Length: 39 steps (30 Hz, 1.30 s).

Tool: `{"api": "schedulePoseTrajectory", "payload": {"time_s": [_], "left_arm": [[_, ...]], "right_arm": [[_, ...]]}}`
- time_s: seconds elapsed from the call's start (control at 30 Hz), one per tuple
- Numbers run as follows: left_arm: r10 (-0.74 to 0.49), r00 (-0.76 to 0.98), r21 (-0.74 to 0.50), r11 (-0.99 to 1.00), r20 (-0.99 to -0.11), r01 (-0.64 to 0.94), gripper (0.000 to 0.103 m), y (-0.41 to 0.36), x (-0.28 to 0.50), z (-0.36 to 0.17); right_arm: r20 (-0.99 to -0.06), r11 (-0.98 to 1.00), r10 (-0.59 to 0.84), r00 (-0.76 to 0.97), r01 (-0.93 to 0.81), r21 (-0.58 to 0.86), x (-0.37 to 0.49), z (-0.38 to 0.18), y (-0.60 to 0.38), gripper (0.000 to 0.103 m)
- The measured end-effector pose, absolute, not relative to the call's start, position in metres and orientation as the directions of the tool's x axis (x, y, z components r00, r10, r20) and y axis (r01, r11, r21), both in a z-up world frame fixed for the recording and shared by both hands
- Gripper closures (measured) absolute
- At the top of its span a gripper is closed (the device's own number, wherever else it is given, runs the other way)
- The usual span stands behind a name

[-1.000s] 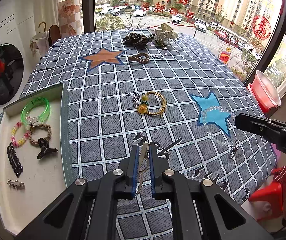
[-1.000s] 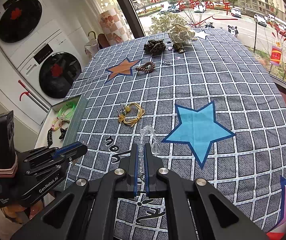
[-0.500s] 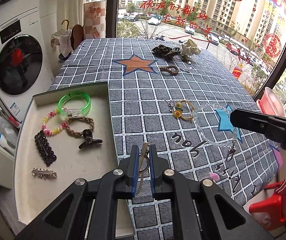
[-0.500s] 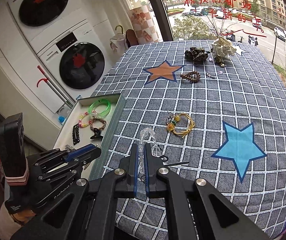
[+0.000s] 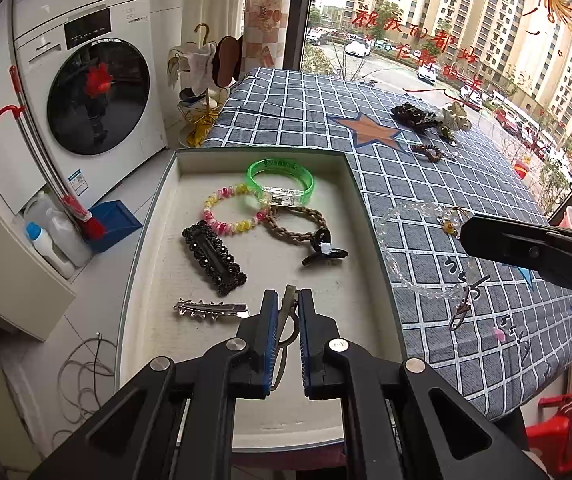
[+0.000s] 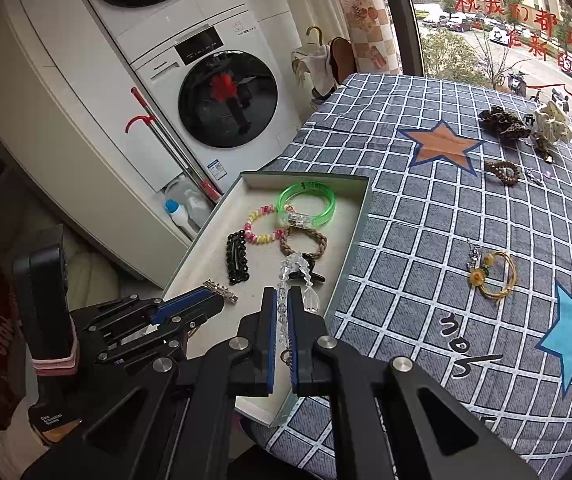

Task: Organize jewelry
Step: 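Carry the hairpin and crystal bracelet into the tray and open both tools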

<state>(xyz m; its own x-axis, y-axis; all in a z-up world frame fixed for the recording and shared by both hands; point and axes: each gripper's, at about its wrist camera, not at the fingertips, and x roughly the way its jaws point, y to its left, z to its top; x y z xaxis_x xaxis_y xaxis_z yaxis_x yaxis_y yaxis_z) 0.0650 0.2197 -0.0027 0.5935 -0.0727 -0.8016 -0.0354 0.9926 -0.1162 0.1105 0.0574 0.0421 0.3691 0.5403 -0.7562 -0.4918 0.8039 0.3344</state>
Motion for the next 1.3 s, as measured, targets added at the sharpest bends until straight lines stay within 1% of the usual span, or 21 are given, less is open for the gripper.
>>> {"api": "schedulePoseTrajectory", "payload": {"time_s": [0.33, 0.73, 1.0, 1.3], "left_arm": [[-0.037, 0.564, -0.111, 0.989, -0.825, -0.098, 0.086, 0.252, 0.057, -0.023], [-0.010, 0.521, -0.075, 0.992, -0.853, -0.103, 0.086, 0.250, 0.062, -0.044], [-0.003, 0.502, -0.067, 0.992, -0.865, -0.109, 0.086, 0.246, 0.070, -0.053], [0.003, 0.482, -0.063, 0.991, -0.876, -0.121, 0.086, 0.246, 0.076, -0.064]], "right_arm": [[-0.778, 0.771, 0.556, 0.291, -0.529, 0.353, 0.109, 0.020, 0.099, 0.097], [-0.800, 0.750, 0.561, 0.213, -0.540, 0.382, 0.113, -0.006, 0.119, 0.097], [-0.834, 0.785, 0.515, 0.201, -0.501, 0.364, 0.130, -0.031, 0.116, 0.097], [-0.860, 0.812, 0.468, 0.204, -0.482, 0.328, 0.145, -0.048, 0.111, 0.097]]}}
